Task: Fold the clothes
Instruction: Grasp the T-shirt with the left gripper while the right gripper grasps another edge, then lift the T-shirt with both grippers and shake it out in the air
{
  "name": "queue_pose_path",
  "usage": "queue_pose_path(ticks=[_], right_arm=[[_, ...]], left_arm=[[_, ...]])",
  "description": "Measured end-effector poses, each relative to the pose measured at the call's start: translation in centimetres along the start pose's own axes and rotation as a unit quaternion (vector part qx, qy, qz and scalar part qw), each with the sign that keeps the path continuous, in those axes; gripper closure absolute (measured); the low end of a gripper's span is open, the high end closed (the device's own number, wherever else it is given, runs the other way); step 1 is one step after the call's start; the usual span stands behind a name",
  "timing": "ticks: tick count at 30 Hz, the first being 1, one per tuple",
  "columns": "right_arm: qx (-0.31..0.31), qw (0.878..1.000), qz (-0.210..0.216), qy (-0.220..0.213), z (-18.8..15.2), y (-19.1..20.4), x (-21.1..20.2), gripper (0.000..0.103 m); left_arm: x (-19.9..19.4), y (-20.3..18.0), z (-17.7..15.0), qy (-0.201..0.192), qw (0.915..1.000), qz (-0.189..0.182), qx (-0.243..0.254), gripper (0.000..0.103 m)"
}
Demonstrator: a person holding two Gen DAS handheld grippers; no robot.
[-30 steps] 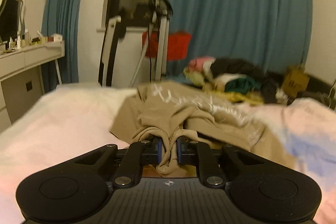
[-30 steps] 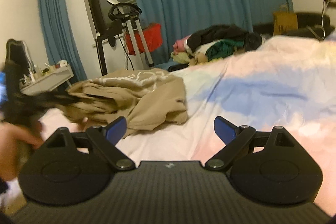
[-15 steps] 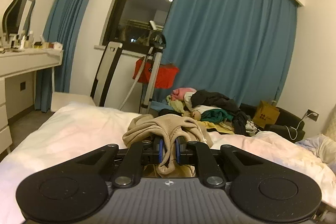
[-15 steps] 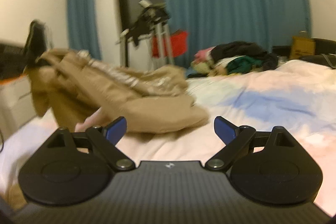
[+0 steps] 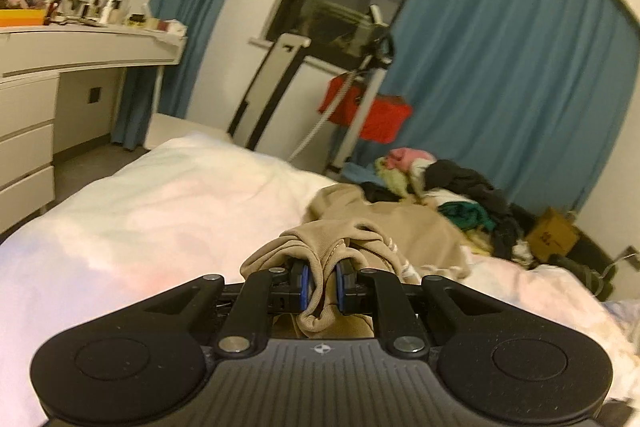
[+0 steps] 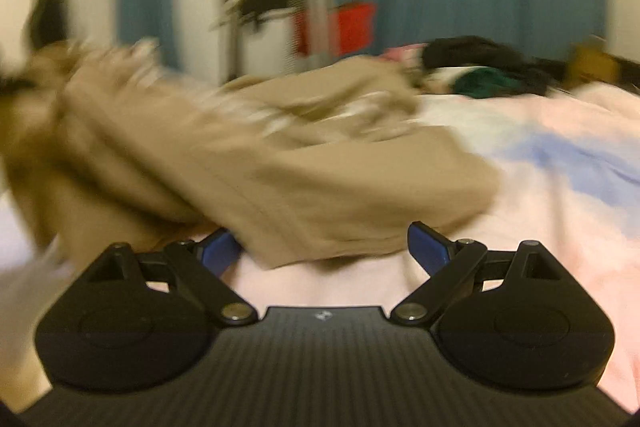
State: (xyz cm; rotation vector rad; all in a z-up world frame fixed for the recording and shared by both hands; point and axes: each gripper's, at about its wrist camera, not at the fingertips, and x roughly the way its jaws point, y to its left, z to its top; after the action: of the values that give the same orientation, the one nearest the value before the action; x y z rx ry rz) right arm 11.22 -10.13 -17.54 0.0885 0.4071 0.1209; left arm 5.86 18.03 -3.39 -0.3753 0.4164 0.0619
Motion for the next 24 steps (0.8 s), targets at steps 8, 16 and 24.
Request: queue_pose_path(ticks=[8,16,24], right_arm=[[0.073,0.995,-0.057,-0.049,1.7,-4.1,0.3,0.012],[0.065,0.996,-0.065,0.009,0.7,-5.1,1.6,0.04],[0.037,0.991,-0.098,-0.087,3.5,-5.6,-1.9,0.044]], left_arm=[[2.0,-2.3,-0.5,0.001,0.9976,-0.069,0.0,0.089],[2.4,-3.5,-2.1,0.029,0.9986,0.008,0.044,0.085],[0.9,-4.7,-2.2,0.056,0.9932,0.019,0.1,0.044]])
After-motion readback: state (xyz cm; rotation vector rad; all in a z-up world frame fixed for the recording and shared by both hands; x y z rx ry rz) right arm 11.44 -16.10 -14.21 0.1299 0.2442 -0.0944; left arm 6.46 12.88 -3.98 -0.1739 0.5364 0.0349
